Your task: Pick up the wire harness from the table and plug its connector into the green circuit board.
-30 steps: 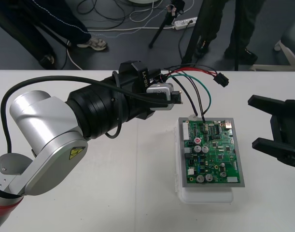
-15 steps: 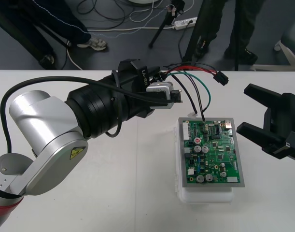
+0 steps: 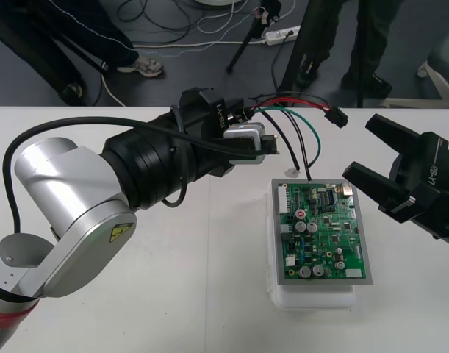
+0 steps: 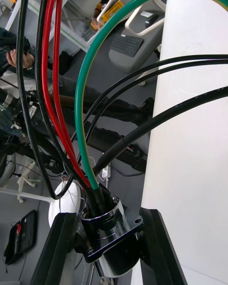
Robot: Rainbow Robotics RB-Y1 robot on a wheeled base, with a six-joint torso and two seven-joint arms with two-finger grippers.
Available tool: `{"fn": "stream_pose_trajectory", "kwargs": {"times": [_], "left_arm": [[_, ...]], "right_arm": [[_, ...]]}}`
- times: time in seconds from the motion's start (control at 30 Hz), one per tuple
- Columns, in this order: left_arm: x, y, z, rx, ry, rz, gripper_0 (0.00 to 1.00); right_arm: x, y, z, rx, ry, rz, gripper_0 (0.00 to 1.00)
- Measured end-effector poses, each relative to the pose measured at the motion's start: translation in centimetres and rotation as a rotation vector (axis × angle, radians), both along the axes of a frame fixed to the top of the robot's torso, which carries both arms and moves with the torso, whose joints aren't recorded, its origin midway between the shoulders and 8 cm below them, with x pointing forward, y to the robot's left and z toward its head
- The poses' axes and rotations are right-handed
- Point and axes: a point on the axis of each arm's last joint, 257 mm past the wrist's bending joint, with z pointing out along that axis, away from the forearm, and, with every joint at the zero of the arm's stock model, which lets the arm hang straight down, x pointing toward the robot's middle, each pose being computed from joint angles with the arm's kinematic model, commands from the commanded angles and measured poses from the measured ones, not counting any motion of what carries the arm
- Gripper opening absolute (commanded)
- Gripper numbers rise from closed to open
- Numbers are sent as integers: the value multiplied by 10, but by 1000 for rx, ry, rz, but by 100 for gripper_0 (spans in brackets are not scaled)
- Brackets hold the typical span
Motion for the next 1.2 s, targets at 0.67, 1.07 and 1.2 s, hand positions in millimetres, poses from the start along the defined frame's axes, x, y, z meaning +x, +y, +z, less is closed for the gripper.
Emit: {"fn": "stream_pose_trajectory", "kwargs": {"times": [0.67, 1.07, 1.2], "left_arm": [[0, -7, -5, -34, 31, 4, 0], [-5, -13, -10, -81, 62, 4, 0], [-6, -14, -11, -94, 69, 4, 0]], "right_arm": [[13, 19, 9, 48, -13, -13, 100], [25, 22, 18, 89, 24, -22, 100], [26, 23, 17, 74, 16, -29, 100]]}}
